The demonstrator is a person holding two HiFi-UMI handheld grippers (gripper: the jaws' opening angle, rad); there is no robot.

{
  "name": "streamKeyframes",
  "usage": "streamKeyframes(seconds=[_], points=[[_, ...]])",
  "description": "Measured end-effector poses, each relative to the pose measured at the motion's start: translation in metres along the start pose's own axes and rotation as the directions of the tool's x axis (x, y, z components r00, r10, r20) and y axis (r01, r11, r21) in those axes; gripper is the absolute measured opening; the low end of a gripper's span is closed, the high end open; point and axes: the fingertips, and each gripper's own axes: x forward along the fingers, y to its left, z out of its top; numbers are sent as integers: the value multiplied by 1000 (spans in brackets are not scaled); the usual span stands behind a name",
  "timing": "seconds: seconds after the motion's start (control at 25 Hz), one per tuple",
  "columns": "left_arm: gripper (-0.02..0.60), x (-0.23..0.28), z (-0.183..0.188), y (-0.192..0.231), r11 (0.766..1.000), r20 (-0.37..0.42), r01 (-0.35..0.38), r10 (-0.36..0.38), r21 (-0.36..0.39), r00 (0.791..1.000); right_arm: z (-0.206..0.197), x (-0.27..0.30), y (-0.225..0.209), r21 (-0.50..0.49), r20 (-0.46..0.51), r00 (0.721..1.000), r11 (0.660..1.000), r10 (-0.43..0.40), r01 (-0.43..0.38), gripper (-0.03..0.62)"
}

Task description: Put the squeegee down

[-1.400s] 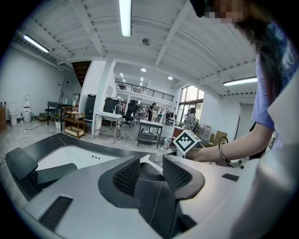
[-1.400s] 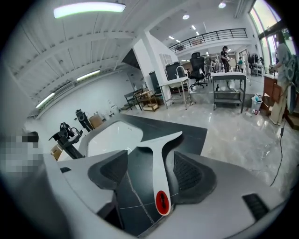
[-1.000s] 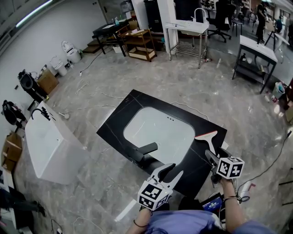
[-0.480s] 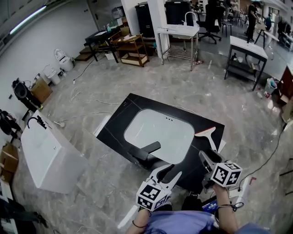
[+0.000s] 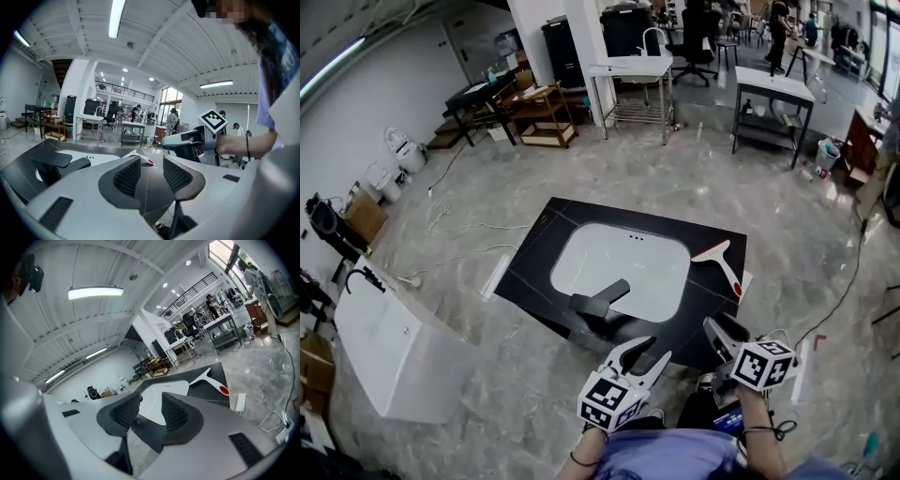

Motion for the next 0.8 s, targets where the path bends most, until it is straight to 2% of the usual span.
streamKeyframes(seconds=[0.36, 0.6, 0.8], points=[[161, -26, -20, -12, 998, -11, 55, -55, -6, 998, -45, -37, 15, 32, -8, 999, 999, -35, 35, 158], [160, -23, -22, -35, 995, -8, 95, -95, -11, 995, -49, -62, 20, 37, -20, 999, 999, -28, 29, 144], [161, -27, -14, -49, 996, 0, 81, -82, -20, 997, -44, -82, 24, 34, -32, 999, 999, -14, 15, 135]])
